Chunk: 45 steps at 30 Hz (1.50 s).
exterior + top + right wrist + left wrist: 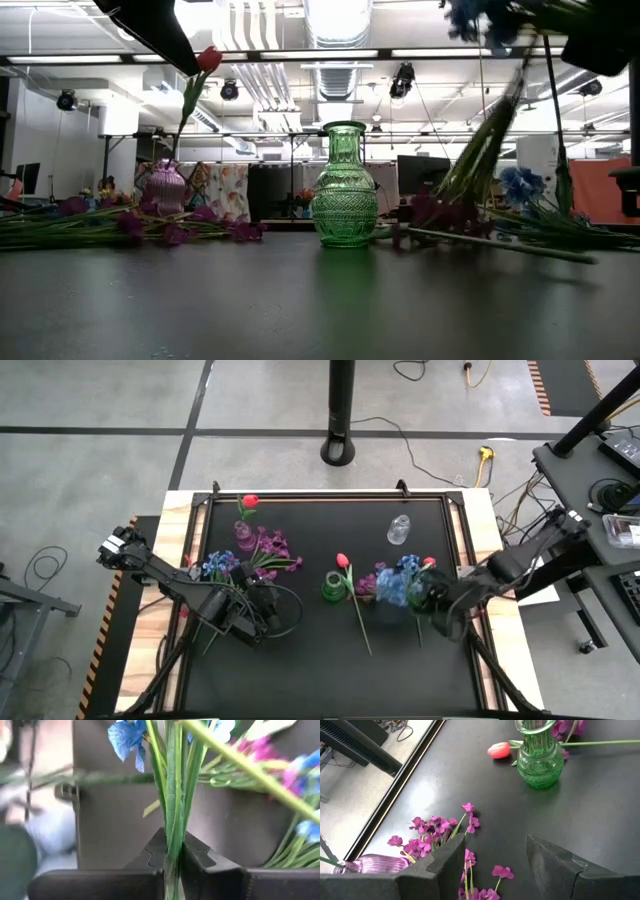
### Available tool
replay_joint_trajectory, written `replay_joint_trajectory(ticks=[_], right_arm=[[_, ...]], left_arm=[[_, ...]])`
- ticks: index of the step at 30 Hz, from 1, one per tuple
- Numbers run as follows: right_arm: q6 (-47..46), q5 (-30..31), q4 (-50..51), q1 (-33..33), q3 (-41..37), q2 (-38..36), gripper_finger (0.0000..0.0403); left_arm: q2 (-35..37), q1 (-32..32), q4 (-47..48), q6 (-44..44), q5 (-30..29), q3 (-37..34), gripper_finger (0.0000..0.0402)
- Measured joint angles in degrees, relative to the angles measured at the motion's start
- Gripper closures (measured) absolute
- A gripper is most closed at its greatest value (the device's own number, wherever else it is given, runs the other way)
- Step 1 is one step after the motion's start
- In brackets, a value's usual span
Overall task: Sort flowers into vase by color
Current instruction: Put the bottom right blue flowers into the green vase
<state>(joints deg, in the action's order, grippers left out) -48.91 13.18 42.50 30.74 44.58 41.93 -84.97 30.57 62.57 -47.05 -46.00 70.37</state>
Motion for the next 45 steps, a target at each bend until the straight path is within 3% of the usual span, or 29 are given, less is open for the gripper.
replay_joint_trajectory(ticks=[4,6,11,19,24,28,37,42,45], right_arm=[[-5.11,11.91,0.64,-0.03,-0.04,-4.15,0.038],[-9.99,11.96,3.93,-0.04,-0.38,-4.59,0.038],[-20.66,0.05,12.96,0.0,-1.7,-1.34,0.038],[-21.28,-21.68,7.22,-0.02,-2.17,4.26,0.038],[-19.56,-24.36,2.09,-0.02,1.46,5.16,0.038],[-15.31,-19.6,3.1,0.0,7.3,5.12,0.038],[10.45,5.32,-0.28,-0.02,18.3,5.07,0.038],[27.2,15.74,-12.69,-0.02,17.93,4.95,0.038],[39.04,17.31,-25.53,-0.02,15.35,4.63,0.038]], left_arm=[[0.0,0.0,-0.02,0.0,0.0,0.0,0.021],[0.0,0.0,0.0,0.0,0.0,0.0,0.021],[0.0,0.0,-0.02,-0.02,0.0,0.0,0.021],[0.0,0.0,-0.28,-0.44,-0.01,0.0,0.021],[0.0,-0.02,-0.5,-0.44,-0.02,0.0,0.021],[0.0,-0.02,-1.23,-0.1,-0.02,0.0,0.021],[0.0,-0.02,-2.08,1.49,-0.02,0.0,0.021],[0.0,-0.02,-2.08,1.49,-0.02,0.0,0.021],[0.0,-0.02,-2.08,1.51,-0.02,0.0,0.021]])
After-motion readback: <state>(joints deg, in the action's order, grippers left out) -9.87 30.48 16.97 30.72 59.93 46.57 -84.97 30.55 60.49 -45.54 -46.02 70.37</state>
